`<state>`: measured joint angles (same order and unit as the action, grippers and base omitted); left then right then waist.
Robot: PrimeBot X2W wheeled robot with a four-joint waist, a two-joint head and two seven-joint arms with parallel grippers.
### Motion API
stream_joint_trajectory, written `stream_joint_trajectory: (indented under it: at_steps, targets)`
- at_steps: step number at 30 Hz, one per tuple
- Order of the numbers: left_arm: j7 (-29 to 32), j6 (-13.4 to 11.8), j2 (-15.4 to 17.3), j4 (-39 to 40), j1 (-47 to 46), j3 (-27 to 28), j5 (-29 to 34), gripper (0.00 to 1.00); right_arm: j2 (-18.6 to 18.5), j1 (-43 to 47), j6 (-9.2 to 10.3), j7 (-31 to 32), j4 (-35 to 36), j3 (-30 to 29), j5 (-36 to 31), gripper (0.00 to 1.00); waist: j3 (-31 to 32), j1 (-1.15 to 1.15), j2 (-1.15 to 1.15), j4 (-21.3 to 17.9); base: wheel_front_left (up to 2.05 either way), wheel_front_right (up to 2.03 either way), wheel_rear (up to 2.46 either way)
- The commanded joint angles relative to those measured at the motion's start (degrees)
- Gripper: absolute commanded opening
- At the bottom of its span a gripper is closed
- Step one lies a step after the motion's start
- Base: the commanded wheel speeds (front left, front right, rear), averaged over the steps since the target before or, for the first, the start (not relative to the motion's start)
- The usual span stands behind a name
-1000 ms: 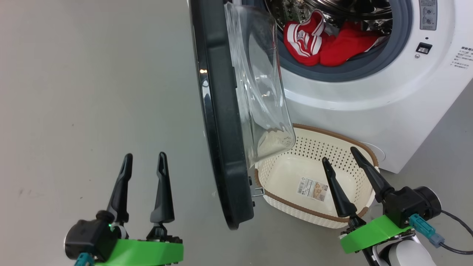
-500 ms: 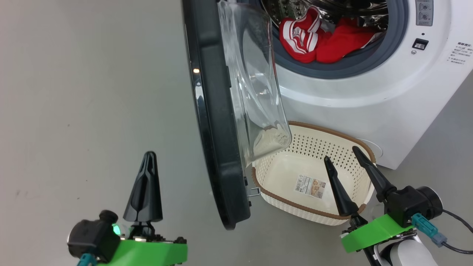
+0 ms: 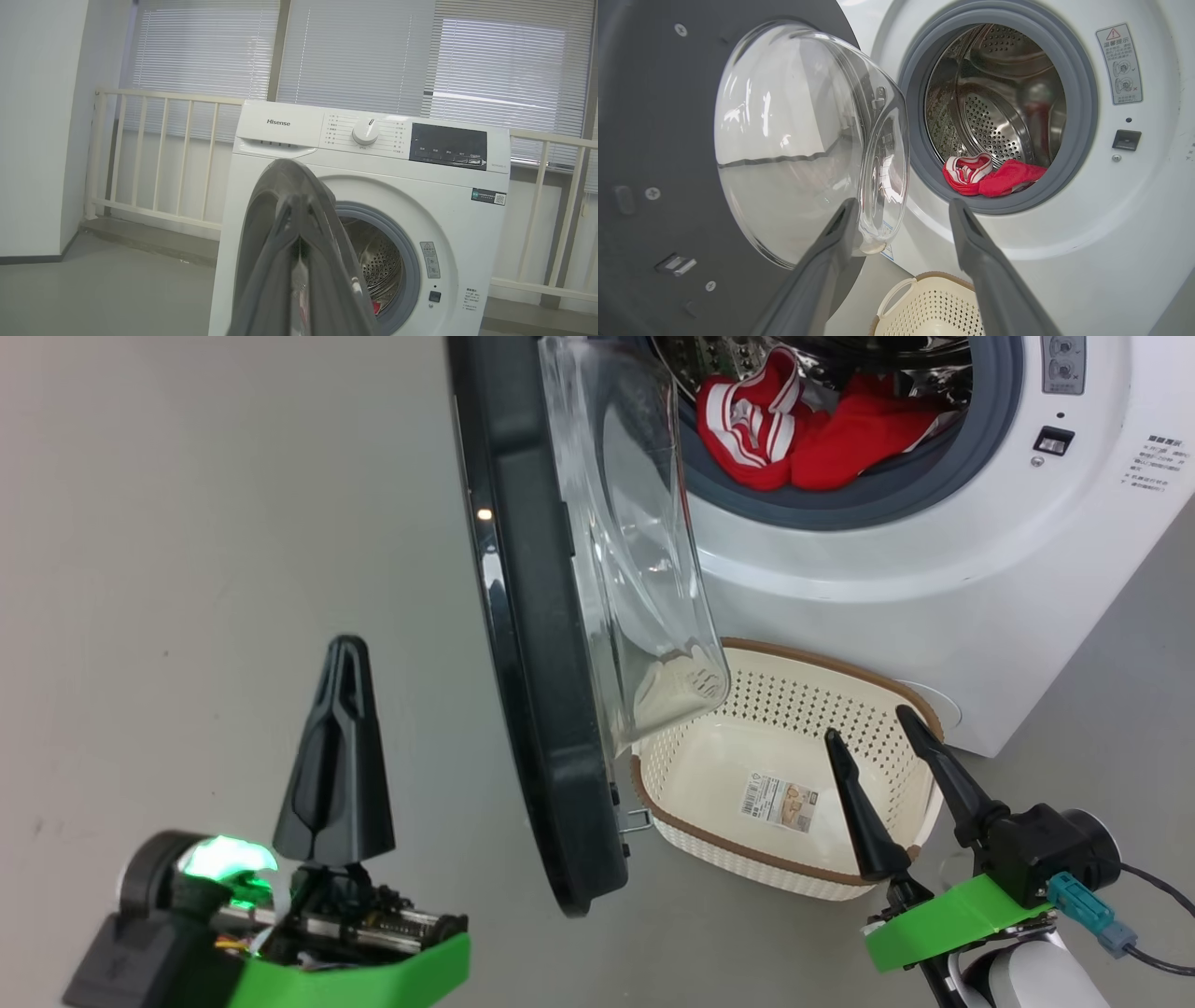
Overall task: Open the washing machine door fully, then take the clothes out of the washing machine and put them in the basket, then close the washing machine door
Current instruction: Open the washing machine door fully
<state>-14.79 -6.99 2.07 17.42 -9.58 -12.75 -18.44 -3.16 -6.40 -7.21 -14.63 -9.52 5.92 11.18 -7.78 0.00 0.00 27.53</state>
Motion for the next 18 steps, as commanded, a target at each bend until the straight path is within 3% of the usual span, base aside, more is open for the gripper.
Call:
stream_joint_trajectory:
  at_steps: [1,10,18]
  targets:
    - [-0.21,0.34,0.81,2.05,-2.02,1.79,0.78,0.00,0.28,-1.11,-0.28,-0.37,1.20,1.15,1.01,1.00,-0.08,0.00,0.00,-0.06,0.00,0.00,0.00]
    - [-0.21,3.20,0.81,7.59,-4.10,-4.31,2.53,0.00,0.28,-1.54,-0.28,-0.37,1.01,0.86,0.96,1.00,-1.00,0.00,0.00,-0.49,0.00,0.00,0.00]
    - [0.07,7.26,0.99,2.03,-4.52,-13.27,3.49,0.00,0.28,-2.06,-0.28,-0.37,1.25,0.79,0.99,1.00,-0.99,0.00,0.00,-0.94,0.00,0.00,0.00]
